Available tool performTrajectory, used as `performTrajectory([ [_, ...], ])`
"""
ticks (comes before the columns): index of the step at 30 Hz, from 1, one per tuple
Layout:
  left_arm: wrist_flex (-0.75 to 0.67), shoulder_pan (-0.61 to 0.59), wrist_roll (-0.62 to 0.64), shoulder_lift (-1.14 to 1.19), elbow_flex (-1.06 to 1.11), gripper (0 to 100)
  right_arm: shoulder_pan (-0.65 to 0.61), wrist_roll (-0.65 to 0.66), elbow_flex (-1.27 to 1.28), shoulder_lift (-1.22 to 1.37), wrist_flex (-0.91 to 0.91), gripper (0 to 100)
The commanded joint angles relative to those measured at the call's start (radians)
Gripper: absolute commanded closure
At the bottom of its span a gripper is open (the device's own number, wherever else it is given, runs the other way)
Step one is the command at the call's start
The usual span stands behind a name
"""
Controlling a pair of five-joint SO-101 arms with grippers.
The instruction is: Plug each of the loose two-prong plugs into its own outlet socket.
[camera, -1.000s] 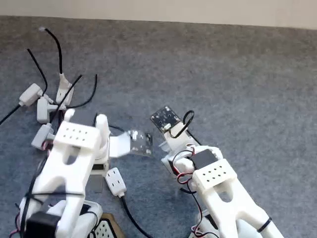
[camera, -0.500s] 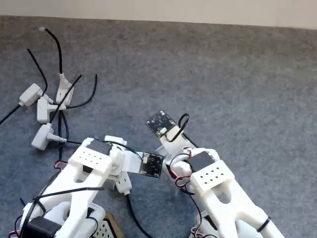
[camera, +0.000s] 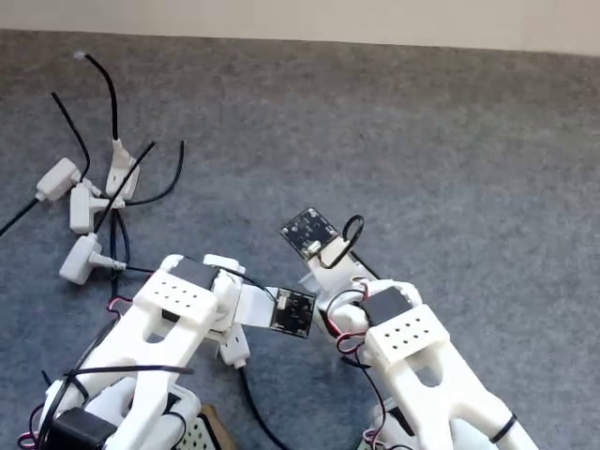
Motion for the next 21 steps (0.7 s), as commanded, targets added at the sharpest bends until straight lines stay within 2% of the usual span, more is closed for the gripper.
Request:
performTrajectory([
  [1, 0.055, 0.143, -0.196, -0.022, -0.077, 66, -0.010, 0.011, -0.002, -0.018, -0.013, 99.4],
  [6, 0.061, 0.145, -0.195, -0.022, -0.074, 66, -0.004, 0.018, -0.002, -0.019, -0.010, 99.4],
  [9, 0.058, 0.157, -0.195, -0.022, -0.068, 66, -0.001, 0.057, -0.012, -0.030, 0.073, 99.4],
  [12, 0.058, 0.209, -0.157, -0.022, -0.067, 66, 0.064, 0.081, -0.015, -0.030, 0.125, 99.4],
  [17, 0.055, 0.311, -0.080, -0.022, -0.067, 67, 0.249, 0.084, -0.015, -0.030, 0.127, 99.4],
  [21, 0.055, 0.318, 0.005, -0.022, -0.065, 71, 0.262, 0.081, -0.015, -0.030, 0.127, 99.4],
])
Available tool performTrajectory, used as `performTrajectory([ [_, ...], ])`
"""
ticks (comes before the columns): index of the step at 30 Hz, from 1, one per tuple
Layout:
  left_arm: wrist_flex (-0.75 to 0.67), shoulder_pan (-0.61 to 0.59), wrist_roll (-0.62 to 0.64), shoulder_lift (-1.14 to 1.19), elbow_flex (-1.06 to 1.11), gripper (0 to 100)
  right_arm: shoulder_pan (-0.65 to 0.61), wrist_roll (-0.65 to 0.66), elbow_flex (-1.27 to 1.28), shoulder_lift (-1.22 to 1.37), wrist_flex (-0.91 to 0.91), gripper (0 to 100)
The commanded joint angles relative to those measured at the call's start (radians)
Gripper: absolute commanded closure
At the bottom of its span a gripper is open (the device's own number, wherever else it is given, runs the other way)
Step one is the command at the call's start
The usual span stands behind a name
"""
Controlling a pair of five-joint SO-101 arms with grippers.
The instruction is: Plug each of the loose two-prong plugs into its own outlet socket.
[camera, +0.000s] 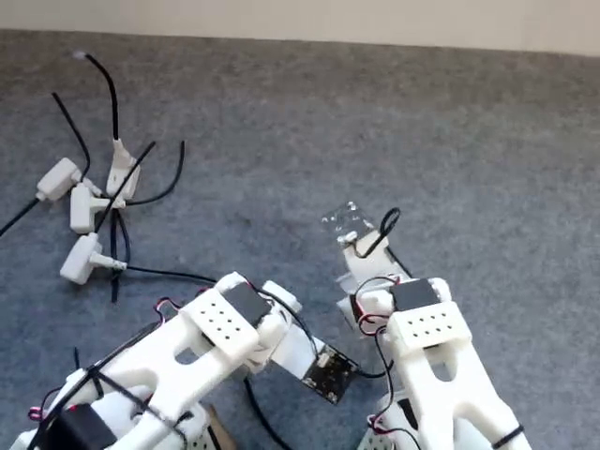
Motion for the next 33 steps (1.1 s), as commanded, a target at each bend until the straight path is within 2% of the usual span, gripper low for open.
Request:
performTrajectory([
  [1, 0.002, 0.012, 0.014, -0.021, -0.028, 72, 0.022, 0.008, -0.015, -0.012, 0.001, 99.4],
  [8, 0.002, -0.183, 0.018, -0.019, -0.030, 72, 0.030, 0.008, -0.028, -0.012, 0.004, 99.4],
  [12, 0.002, -0.262, -0.041, -0.013, -0.019, 72, 0.107, 0.009, -0.130, -0.012, 0.096, 99.4],
  [15, -0.015, -0.283, -0.071, -0.013, 0.024, 73, 0.156, 0.012, -0.199, -0.012, 0.131, 99.4],
  [21, -0.133, -0.303, -0.063, -0.019, 0.085, 81, 0.159, 0.012, -0.228, -0.012, 0.145, 99.4],
  [23, -0.146, -0.305, -0.003, -0.019, 0.074, 82, 0.159, 0.012, -0.228, -0.012, 0.145, 99.4],
  [29, -0.160, -0.329, 0.348, -0.010, -0.079, 84, 0.156, 0.012, -0.231, -0.012, 0.145, 99.4],
  [33, -0.157, -0.351, 0.497, -0.010, -0.133, 84, 0.156, 0.012, -0.229, -0.012, 0.145, 99.4],
])
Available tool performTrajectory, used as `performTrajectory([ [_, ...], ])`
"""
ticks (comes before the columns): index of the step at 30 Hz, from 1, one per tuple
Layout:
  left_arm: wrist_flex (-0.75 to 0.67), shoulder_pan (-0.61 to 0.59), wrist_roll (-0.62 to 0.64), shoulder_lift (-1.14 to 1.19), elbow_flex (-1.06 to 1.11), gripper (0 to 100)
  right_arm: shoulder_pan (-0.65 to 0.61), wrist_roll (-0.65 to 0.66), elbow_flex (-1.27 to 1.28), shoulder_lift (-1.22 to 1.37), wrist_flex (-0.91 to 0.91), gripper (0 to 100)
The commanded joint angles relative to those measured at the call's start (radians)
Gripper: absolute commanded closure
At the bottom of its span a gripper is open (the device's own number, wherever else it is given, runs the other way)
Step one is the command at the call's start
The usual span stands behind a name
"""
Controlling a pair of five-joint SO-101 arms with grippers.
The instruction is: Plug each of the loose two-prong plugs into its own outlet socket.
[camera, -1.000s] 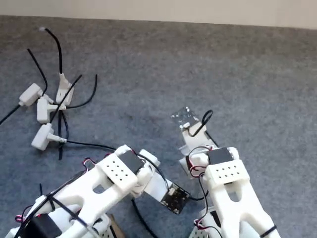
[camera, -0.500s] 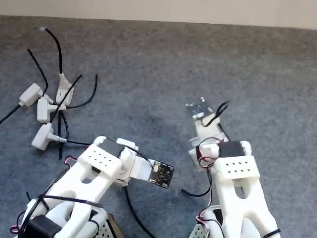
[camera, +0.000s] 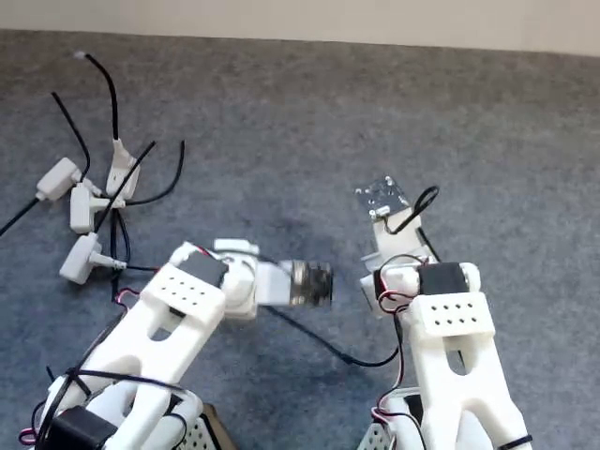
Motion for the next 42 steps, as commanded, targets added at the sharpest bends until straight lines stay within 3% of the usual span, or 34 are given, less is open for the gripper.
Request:
performTrajectory([
  [1, -0.014, -0.030, 0.167, -0.010, -0.077, 84, 0.010, 0.011, -0.056, -0.013, 0.005, 99.4],
  [10, 0.058, -0.028, 0.252, -0.012, -0.077, 84, 0.008, 0.012, -0.058, -0.004, 0.005, 99.4],
  [16, 0.215, 0.024, 0.278, -0.012, -0.074, 72, 0.008, 0.012, -0.054, -0.004, 0.012, 99.4],
  [21, 0.222, 0.030, 0.284, -0.019, -0.081, 69, 0.010, 0.028, -0.062, -0.004, 0.042, 99.4],
  [26, 0.203, -0.130, 0.284, -0.013, -0.213, 69, -0.007, 0.040, -0.062, -0.004, 0.039, 99.4],
  [31, 0.143, -0.352, 0.364, -0.010, -0.332, 69, -0.130, 0.034, -0.062, -0.002, 0.042, 99.4],
  [37, 0.046, -0.539, 0.296, -0.008, -0.185, 69, -0.269, -0.002, -0.088, 0.012, 0.039, 99.4],
  [42, -0.178, -0.634, 0.255, -0.008, -0.025, 69, -0.397, -0.037, -0.208, 0.180, 0.039, 99.4],
])
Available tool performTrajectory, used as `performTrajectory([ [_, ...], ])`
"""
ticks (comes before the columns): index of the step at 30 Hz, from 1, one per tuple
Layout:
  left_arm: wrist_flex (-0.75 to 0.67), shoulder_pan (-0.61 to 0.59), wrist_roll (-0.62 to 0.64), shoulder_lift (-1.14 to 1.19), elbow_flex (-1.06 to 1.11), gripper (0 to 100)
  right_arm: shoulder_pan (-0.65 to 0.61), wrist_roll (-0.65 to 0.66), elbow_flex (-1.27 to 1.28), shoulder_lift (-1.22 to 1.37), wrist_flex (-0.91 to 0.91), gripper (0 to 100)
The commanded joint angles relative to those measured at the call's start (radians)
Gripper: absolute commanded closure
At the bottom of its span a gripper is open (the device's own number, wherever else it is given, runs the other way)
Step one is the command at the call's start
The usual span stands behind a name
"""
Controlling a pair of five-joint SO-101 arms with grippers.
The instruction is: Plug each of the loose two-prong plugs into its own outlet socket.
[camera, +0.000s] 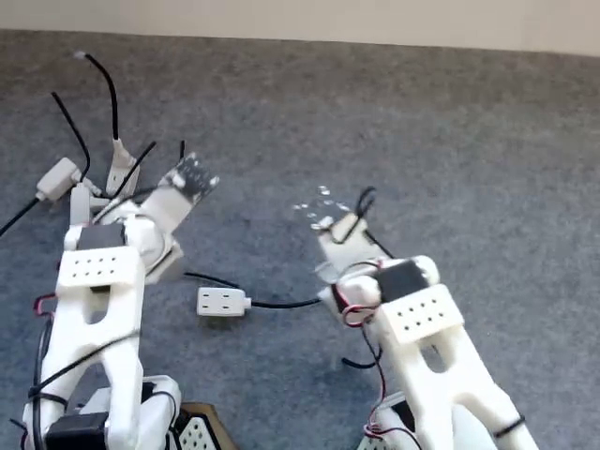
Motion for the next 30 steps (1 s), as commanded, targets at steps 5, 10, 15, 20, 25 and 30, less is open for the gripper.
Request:
performTrajectory([
  [5, -0.224, -0.263, 0.002, -0.010, 0.036, 69, -0.176, -0.002, -0.219, 0.283, -0.054, 99.4],
  [10, -0.226, -0.463, 0.038, -0.008, -0.013, 69, -0.249, 0.046, -0.278, 0.329, -0.099, 99.4],
  [15, -0.226, -0.513, 0.038, 0.101, -0.085, 69, -0.269, -0.058, -0.337, 0.326, -0.111, 99.4],
  [20, -0.215, -0.519, 0.038, 0.274, -0.209, 69, -0.266, -0.187, -0.064, 0.199, -0.509, 99.4],
  [25, -0.120, -0.492, 0.063, 0.200, -0.285, 70, -0.260, -0.189, 0.143, 0.044, -0.696, 99.4],
  [30, -0.035, -0.321, 0.270, -0.047, -0.288, 69, -0.266, -0.226, 0.143, 0.038, -0.742, 99.4],
])
